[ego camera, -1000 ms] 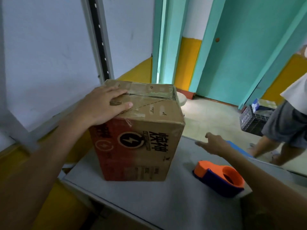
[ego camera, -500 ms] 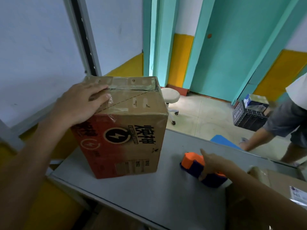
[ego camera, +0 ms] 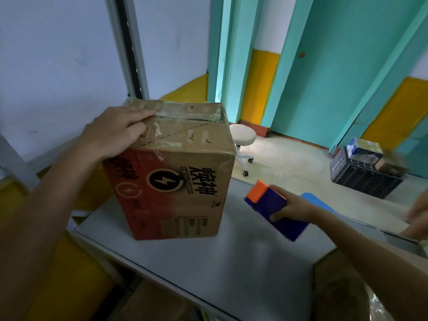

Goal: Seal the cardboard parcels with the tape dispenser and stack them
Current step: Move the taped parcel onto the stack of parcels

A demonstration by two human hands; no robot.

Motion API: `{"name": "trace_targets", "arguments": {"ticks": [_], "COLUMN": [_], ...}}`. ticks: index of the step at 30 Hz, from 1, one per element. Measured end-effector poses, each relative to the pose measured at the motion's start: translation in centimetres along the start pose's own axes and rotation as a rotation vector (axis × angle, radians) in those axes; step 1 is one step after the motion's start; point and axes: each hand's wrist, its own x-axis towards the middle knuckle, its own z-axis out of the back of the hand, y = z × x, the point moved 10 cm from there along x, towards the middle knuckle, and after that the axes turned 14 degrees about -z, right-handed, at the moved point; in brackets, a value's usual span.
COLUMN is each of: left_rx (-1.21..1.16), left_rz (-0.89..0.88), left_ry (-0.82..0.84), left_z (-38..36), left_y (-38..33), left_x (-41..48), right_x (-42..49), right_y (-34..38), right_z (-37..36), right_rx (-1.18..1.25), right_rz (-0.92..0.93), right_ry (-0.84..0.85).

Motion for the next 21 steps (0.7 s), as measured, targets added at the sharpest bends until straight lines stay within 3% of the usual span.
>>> {"name": "trace_targets", "arguments": {"ticks": [10,17,21], "left_rx": [-0.012,-0.051,0.045], "left_rz": [-0.102,-0.210,-0.262], "left_ry": [0.075,0.038,0.140], "left_z": [0.8,0.5,-1.1], "left_y": [-0.3,-2.4,-4.0], "left_x": [-0.2,0.6,1.3], "right_x": [-14.6,-15.6,-15.3], "right_y": [15.3,25.4,28.5], "right_z": [16.4,14.0,12.6], "right_rx": [0.198,0.219,0.126], "right_rz": [0.523,0.705,0.724], "right_ry": [-0.045,0.180,0.189]}}
